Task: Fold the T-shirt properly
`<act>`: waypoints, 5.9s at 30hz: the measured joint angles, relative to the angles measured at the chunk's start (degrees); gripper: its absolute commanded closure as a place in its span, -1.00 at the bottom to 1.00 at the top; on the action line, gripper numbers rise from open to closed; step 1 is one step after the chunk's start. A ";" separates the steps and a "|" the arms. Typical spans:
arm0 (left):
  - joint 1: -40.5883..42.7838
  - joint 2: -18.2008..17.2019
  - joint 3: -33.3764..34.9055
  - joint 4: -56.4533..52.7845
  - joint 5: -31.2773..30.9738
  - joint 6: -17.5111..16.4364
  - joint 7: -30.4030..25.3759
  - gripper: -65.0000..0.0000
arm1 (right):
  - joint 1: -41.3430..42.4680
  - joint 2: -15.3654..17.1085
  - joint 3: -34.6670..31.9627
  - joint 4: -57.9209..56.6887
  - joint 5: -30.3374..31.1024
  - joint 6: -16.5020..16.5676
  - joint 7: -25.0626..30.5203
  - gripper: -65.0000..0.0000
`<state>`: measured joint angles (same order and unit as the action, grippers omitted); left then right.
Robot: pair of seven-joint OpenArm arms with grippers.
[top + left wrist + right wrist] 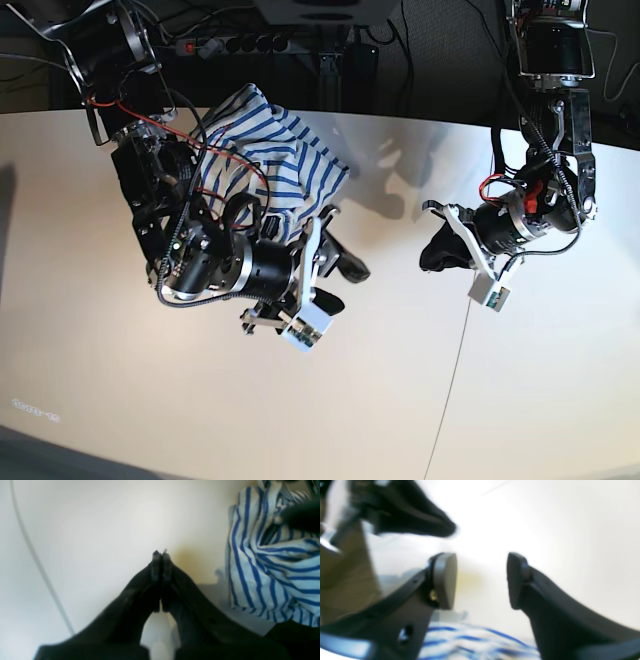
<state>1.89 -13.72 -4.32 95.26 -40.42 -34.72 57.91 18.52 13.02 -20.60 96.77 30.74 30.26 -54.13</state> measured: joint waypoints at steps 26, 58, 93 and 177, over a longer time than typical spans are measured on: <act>1.62 -1.18 -0.79 0.00 -1.20 -0.44 1.25 1.00 | -10.75 18.01 7.32 3.72 24.28 0.33 -11.45 1.00; 5.57 -2.84 0.35 1.38 -8.04 -0.50 6.84 1.00 | -5.03 8.87 16.24 2.27 11.19 0.33 -4.07 1.00; -1.05 0.42 18.82 -5.07 3.04 -0.66 -0.31 1.00 | -23.76 21.73 21.14 -5.18 15.04 0.33 -5.14 1.00; -4.76 5.29 18.71 -79.01 27.74 16.41 -37.27 1.00 | -29.00 -5.09 41.44 -63.41 -10.64 -0.52 14.91 1.00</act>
<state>-2.87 -8.43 14.39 16.25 -12.69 -18.31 20.64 -10.48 7.92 20.84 33.36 20.10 29.74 -39.22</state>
